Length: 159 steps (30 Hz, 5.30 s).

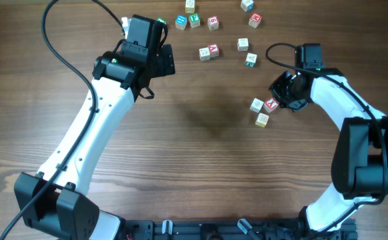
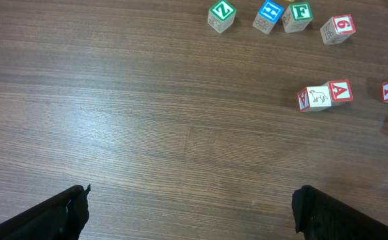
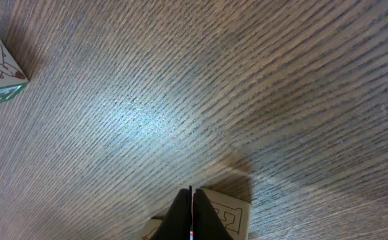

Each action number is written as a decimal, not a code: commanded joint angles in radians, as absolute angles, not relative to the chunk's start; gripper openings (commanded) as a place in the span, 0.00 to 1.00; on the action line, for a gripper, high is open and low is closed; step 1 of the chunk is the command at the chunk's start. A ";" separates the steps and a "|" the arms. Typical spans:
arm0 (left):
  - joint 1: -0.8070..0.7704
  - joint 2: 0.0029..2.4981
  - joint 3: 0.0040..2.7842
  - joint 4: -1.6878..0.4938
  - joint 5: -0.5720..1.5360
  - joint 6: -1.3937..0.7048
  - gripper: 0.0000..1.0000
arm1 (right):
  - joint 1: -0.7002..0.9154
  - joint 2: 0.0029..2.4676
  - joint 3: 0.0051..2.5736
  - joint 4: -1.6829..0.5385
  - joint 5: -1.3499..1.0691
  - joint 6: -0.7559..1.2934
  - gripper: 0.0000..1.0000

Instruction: Form a circle

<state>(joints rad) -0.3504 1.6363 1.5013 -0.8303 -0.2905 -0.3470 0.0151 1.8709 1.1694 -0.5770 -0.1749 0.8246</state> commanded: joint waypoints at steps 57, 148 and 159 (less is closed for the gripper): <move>-0.347 1.638 1.498 -0.828 -0.292 -0.356 1.00 | 0.016 1.876 1.171 -0.667 -0.091 0.785 0.05; -0.347 1.638 1.498 -0.828 -0.292 -0.356 1.00 | 0.011 1.876 1.171 -0.614 -0.033 0.785 0.04; -0.347 1.638 1.498 -0.828 -0.292 -0.356 1.00 | -0.090 1.758 1.175 -0.839 -0.035 0.653 0.04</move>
